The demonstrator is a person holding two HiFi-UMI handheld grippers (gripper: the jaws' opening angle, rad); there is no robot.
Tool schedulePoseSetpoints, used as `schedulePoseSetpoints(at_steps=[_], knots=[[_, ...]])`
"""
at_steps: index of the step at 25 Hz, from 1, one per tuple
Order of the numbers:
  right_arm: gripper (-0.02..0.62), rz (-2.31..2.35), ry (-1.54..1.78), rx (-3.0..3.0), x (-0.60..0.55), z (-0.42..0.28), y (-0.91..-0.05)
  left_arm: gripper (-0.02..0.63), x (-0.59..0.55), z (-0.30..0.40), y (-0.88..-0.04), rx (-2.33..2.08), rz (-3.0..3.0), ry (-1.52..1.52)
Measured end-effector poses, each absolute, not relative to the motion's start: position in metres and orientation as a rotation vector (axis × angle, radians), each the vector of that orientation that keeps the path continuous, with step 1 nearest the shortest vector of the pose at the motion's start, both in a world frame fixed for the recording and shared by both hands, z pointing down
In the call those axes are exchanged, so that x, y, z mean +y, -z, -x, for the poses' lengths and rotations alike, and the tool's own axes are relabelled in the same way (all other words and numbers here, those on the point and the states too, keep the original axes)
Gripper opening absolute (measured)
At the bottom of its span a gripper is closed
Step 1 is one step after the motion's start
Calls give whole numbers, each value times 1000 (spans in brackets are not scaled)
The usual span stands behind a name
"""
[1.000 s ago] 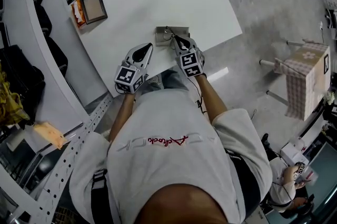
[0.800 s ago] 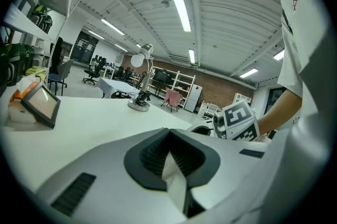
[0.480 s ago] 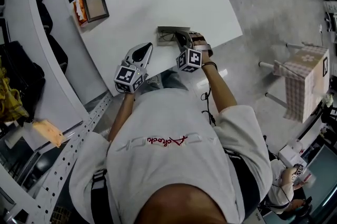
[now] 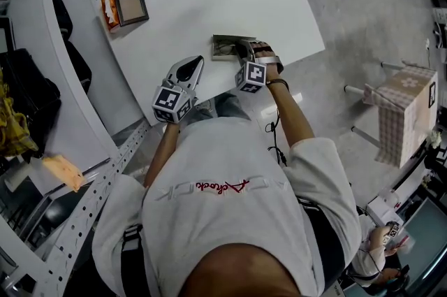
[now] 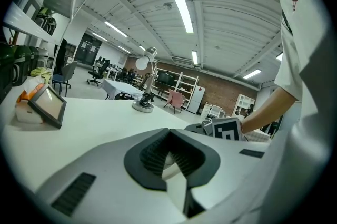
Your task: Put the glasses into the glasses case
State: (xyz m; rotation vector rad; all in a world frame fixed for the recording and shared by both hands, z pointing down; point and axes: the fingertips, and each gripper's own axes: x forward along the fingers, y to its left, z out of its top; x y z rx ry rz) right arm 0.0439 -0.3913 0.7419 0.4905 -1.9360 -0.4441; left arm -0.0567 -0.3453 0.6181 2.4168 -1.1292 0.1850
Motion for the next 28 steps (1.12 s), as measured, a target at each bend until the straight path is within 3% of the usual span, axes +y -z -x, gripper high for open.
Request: schedulePoseSetpoints(at_steps=[9,18,28], knots=[[38,-465,447,-1928,-391,-40,-749,23,-344,64,-618,-1152,-2406,-180],[137,-488,430,-1952,-391,-39,-741,23,-340,62,-615,-1134,-2426,-177],[146,-560,468,-1969,-381,-37,-715,23,-336,55,-601,-1095,-2489,-155]])
